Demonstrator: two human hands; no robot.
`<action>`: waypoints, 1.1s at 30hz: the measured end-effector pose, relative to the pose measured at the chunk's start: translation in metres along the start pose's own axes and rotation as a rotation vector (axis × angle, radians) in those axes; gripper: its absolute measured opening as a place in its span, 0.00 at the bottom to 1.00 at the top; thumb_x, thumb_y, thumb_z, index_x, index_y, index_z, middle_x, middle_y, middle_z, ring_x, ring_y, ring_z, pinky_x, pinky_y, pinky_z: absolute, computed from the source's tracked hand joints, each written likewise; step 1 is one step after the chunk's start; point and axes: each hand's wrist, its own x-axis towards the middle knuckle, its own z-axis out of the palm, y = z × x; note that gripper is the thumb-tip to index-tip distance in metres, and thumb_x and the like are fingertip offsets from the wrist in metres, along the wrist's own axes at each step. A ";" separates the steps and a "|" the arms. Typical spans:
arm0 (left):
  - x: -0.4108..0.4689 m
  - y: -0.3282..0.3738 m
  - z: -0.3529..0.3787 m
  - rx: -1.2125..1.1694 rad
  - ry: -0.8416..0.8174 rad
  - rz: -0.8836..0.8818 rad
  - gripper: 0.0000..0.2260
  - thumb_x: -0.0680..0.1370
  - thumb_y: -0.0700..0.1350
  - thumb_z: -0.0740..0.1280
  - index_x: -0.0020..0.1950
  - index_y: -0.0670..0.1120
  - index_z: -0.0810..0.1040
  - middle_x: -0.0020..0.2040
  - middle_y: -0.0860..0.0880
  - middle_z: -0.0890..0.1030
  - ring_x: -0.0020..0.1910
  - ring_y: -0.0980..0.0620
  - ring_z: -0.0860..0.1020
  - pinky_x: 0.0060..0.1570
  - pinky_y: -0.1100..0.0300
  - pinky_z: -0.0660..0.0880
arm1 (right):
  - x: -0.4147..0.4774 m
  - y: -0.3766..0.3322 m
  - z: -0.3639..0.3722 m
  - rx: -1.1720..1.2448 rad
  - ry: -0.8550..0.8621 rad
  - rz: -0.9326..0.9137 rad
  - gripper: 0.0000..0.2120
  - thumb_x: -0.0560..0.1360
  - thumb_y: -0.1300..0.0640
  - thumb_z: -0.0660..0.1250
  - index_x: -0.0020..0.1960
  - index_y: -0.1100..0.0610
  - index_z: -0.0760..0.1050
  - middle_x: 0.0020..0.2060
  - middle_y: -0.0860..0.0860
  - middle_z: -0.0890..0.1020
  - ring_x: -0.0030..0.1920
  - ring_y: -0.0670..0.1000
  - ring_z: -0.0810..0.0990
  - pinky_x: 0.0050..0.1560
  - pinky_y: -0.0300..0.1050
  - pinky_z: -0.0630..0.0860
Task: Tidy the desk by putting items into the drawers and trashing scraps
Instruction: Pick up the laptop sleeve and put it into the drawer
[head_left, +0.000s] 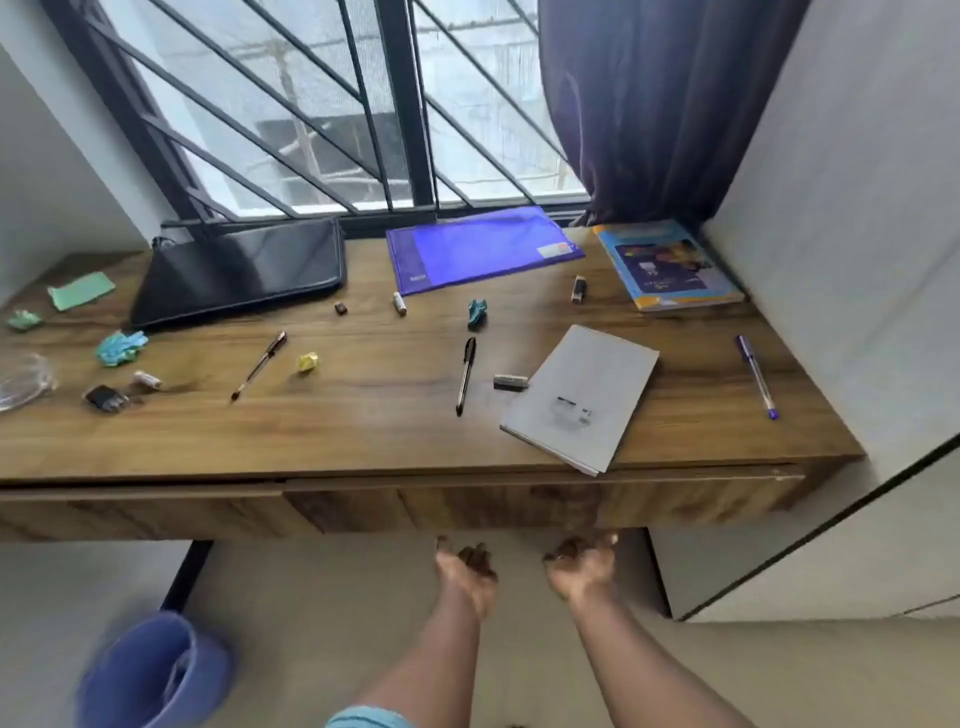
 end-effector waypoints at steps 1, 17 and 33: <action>0.004 -0.002 0.006 -0.022 -0.003 0.015 0.22 0.81 0.59 0.50 0.36 0.44 0.65 0.32 0.44 0.71 0.30 0.50 0.64 0.31 0.61 0.56 | 0.006 0.001 0.001 0.005 -0.012 -0.002 0.23 0.79 0.39 0.48 0.30 0.50 0.57 0.12 0.46 0.62 0.21 0.47 0.60 0.31 0.40 0.50; 0.047 -0.005 0.031 -0.316 -0.031 0.102 0.22 0.77 0.65 0.50 0.43 0.50 0.74 0.42 0.48 0.77 0.40 0.49 0.76 0.50 0.56 0.72 | 0.049 -0.003 0.002 0.161 0.055 0.048 0.33 0.78 0.37 0.43 0.73 0.58 0.63 0.72 0.57 0.66 0.73 0.55 0.62 0.75 0.48 0.51; -0.083 -0.047 -0.024 -0.075 0.341 0.413 0.35 0.78 0.65 0.51 0.77 0.43 0.58 0.75 0.41 0.63 0.72 0.41 0.64 0.72 0.50 0.60 | -0.089 -0.006 -0.031 -0.118 0.517 -0.377 0.26 0.83 0.47 0.45 0.75 0.61 0.56 0.74 0.57 0.61 0.73 0.55 0.61 0.72 0.44 0.54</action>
